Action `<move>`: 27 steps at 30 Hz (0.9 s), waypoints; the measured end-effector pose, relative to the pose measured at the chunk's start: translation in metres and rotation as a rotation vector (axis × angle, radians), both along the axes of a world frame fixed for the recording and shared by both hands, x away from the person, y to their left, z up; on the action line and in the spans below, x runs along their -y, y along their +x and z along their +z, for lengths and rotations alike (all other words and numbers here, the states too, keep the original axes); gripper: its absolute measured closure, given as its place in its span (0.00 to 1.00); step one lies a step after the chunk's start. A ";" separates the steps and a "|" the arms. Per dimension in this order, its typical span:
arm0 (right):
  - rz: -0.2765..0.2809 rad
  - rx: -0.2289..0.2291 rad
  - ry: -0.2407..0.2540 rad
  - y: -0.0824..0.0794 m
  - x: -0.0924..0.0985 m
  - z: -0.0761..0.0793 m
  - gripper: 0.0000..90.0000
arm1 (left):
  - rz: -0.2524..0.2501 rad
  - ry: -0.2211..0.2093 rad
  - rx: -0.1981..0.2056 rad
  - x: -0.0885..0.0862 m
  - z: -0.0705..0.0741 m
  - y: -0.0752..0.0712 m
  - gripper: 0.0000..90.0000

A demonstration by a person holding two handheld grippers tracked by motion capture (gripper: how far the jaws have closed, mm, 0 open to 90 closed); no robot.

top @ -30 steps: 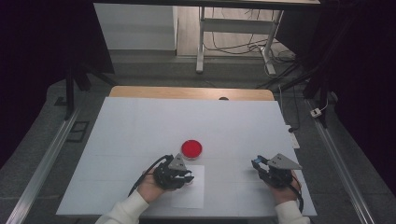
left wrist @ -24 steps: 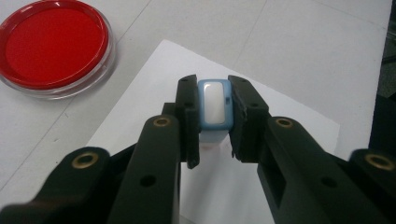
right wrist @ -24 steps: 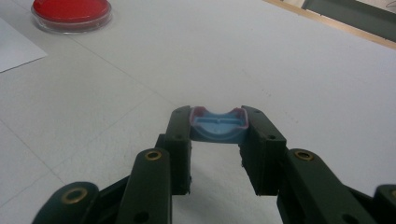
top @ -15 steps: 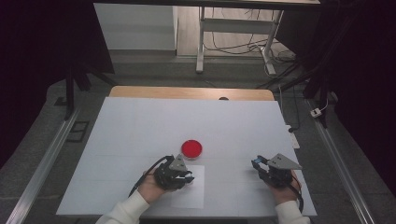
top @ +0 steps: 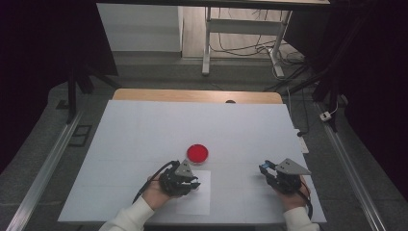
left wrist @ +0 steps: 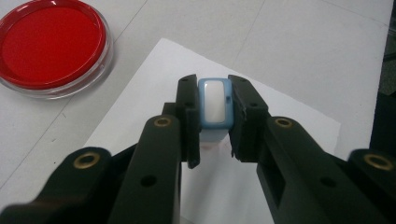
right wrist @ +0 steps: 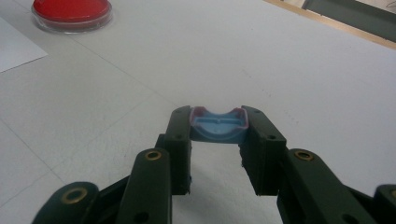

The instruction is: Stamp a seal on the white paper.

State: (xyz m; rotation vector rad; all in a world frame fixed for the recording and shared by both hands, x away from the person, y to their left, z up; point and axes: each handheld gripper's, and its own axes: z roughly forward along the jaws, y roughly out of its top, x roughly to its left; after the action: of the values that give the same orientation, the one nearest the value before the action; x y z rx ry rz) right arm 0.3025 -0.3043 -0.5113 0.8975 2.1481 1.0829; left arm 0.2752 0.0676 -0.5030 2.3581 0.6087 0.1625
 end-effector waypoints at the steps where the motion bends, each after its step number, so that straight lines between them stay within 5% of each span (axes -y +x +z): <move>1: 0.001 0.001 -0.001 0.000 0.000 0.000 0.72 | 0.001 0.003 0.003 0.000 0.000 0.000 0.83; 27: 0.003 0.002 -0.001 0.000 -0.001 0.000 0.72 | 0.018 0.080 0.040 0.011 -0.001 -0.006 0.84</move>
State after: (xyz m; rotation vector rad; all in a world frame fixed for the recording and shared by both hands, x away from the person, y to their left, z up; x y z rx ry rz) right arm 0.3021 -0.3038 -0.5110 0.8926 2.1490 1.0836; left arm 0.2687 0.0569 -0.5040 2.4206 0.6149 0.2465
